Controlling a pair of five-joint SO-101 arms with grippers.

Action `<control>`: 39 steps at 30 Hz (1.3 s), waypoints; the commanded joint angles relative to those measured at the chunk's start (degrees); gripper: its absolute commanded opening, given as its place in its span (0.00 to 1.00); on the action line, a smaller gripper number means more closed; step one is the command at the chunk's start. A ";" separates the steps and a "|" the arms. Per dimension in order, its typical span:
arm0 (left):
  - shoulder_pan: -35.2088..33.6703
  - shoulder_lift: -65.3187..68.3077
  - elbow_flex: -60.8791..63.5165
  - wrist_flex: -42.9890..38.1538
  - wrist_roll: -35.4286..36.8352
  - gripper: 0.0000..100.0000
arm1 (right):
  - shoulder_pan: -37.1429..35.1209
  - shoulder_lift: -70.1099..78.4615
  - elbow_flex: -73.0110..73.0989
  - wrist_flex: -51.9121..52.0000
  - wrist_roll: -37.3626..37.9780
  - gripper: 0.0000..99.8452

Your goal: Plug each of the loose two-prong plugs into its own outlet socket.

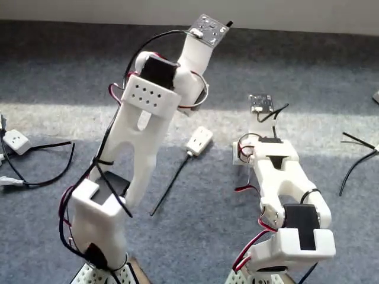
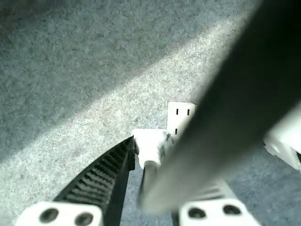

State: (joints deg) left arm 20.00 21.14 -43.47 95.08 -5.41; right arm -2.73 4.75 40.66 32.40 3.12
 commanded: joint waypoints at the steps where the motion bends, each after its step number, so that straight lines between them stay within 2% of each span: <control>1: 2.95 8.84 -8.22 1.67 -3.69 0.01 | 0.75 0.31 -2.51 0.22 0.18 0.01; 6: 5.85 14.46 -8.66 1.23 -3.96 0.01 | 0.75 0.31 -2.51 0.22 0.18 0.01; 16: 5.85 15.69 -7.69 -0.35 -3.96 0.01 | 0.75 0.31 -2.59 0.22 0.26 0.01; 23: 5.76 21.85 -7.08 -4.48 -3.96 0.01 | 0.75 0.31 -2.59 0.22 0.26 0.01; 39: 5.67 22.29 -7.08 -7.56 -1.23 0.01 | 0.66 0.31 -2.51 0.22 0.26 0.01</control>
State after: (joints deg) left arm 25.45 44.09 -49.63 89.10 -8.13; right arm -2.73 4.75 40.66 32.40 3.12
